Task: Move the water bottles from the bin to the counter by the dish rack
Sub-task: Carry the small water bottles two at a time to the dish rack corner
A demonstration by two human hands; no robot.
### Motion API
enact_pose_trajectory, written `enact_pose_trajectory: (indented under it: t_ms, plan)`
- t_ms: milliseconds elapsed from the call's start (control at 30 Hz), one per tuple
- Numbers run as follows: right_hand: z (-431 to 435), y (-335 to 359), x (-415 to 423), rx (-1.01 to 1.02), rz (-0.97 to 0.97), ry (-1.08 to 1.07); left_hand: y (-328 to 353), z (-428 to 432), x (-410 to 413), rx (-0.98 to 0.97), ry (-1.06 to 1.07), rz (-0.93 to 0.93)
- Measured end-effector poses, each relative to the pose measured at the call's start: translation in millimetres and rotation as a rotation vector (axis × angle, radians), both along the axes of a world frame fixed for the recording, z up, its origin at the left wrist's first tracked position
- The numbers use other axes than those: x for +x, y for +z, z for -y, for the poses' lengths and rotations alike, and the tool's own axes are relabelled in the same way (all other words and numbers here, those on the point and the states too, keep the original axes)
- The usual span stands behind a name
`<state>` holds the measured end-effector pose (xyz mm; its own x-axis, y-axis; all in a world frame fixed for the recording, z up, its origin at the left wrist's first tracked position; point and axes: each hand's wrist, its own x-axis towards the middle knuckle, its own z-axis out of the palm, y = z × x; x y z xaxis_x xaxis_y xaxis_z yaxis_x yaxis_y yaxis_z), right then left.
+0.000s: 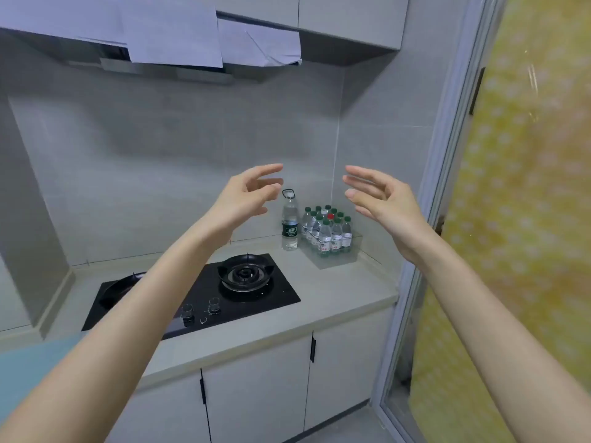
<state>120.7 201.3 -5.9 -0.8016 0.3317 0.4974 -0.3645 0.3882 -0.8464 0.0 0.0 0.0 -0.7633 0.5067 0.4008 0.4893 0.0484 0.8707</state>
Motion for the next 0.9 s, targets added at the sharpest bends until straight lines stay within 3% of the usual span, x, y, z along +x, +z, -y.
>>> enact_pose_trajectory:
  t_ms: [400,900]
  plan:
    - [-5.5,-36.5,-49.4,-0.027,-0.023,-0.036,-41.7,-24.2,-47.8,-0.068,0.044,-0.051]
    - [-155.6,-79.2,-211.1,-0.065,0.110,-0.001,-83.3,-181.9,-203.0,-0.155,0.025,0.005]
